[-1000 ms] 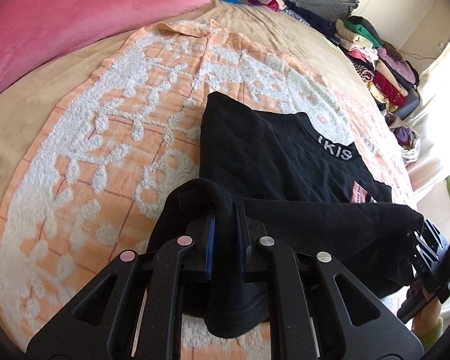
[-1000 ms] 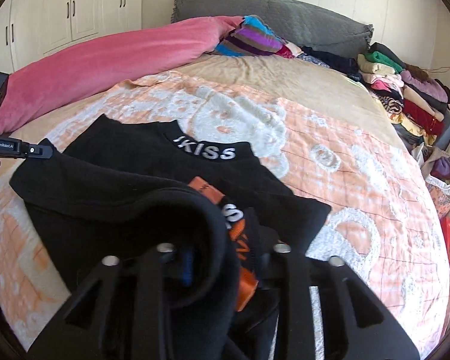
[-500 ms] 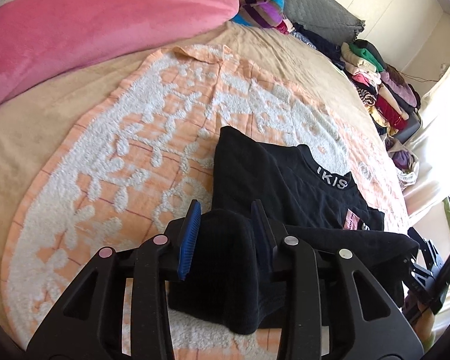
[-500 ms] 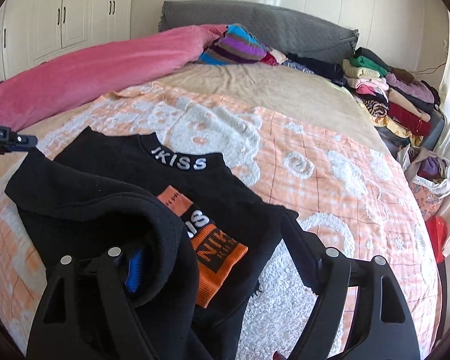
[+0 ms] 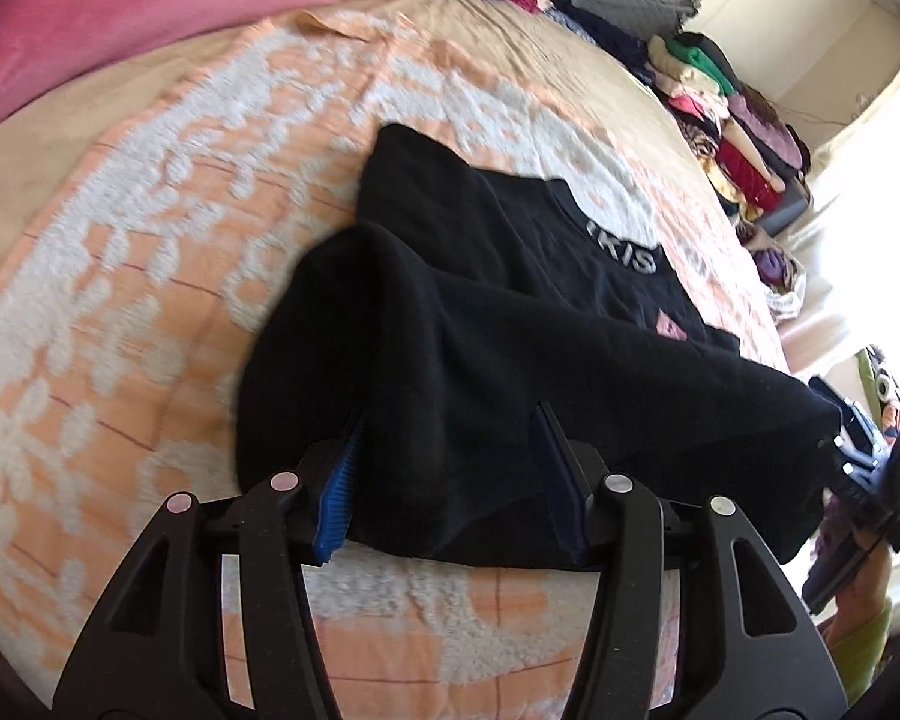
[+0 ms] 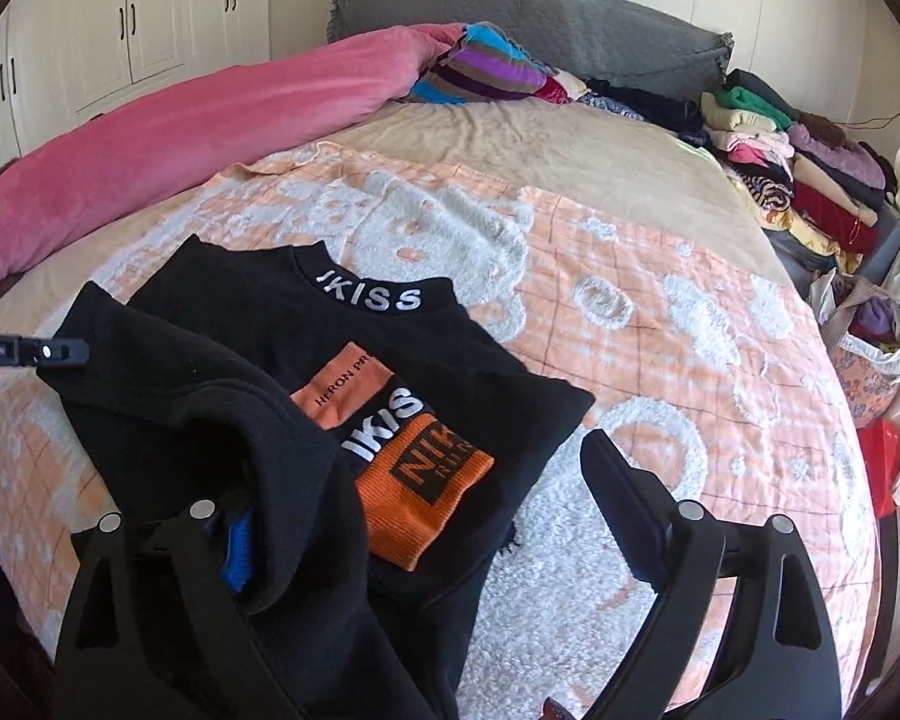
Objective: Fold small clothes
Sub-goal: 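Lift the hem with both grippers and fold it toward the collar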
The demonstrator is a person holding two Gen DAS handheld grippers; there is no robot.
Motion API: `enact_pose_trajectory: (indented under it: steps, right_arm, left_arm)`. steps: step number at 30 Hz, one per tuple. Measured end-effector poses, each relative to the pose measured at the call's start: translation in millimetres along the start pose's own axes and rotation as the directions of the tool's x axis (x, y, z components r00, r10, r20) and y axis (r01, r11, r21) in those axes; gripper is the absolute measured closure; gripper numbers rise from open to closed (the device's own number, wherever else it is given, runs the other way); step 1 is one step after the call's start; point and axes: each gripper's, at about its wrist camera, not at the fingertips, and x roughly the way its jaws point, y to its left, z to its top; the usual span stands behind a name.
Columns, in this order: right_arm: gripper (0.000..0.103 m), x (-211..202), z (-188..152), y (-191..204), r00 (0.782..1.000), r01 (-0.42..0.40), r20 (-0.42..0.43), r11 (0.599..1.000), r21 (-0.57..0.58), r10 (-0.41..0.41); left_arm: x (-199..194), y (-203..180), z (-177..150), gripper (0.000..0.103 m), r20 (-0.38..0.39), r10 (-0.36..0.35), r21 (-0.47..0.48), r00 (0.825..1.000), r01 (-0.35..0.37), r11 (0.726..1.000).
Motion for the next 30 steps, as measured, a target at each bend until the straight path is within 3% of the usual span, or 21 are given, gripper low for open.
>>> enact_pose_trajectory:
  steps: [1, 3, 11, 16, 20, 22, 26, 30]
  right_arm:
    - [0.013, -2, 0, -2, 1.000, -0.003, 0.002, 1.000, 0.003, 0.003]
    - [0.013, -6, 1, -3, 1.000, -0.009, 0.005, 1.000, 0.003, 0.009]
    - [0.013, -14, 0, 3, 1.000, -0.007, 0.003, 1.000, -0.031, 0.007]
    - [0.013, -2, -12, 13, 0.989, -0.123, -0.099, 0.987, -0.103, 0.113]
    - [0.013, -6, -10, 17, 0.978, -0.199, -0.084, 0.976, -0.082, 0.193]
    - [0.013, -14, -6, 10, 0.978, -0.206, -0.037, 0.978, -0.040, 0.205]
    - [0.011, -18, -2, -18, 0.991, -0.130, 0.011, 0.987, 0.095, 0.130]
    - [0.009, -9, -10, -57, 0.985, -0.166, 0.017, 0.931, 0.325, 0.169]
  left_arm:
    - [3, -1, -1, 0.080, -0.008, -0.001, -0.002, 1.000, 0.001, 1.000]
    - [4, 1, -2, 0.098, -0.017, -0.016, -0.024, 1.000, 0.015, 1.000]
    - [-15, 1, 10, 0.099, 0.012, -0.099, -0.074, 0.995, 0.099, 0.992]
    - [-22, 1, 38, 0.100, 0.053, -0.144, -0.126, 0.988, 0.150, 0.981]
    - [-24, -2, 68, 0.100, 0.087, -0.134, -0.137, 0.987, 0.145, 0.980]
    - [-21, -1, 80, 0.100, 0.093, -0.131, -0.148, 0.987, 0.143, 0.979]
    - [-9, 8, 106, 0.100, 0.098, -0.118, -0.194, 0.988, 0.135, 0.972]
    - [15, 15, 121, 0.100, 0.068, -0.081, -0.224, 0.994, 0.095, 0.970]
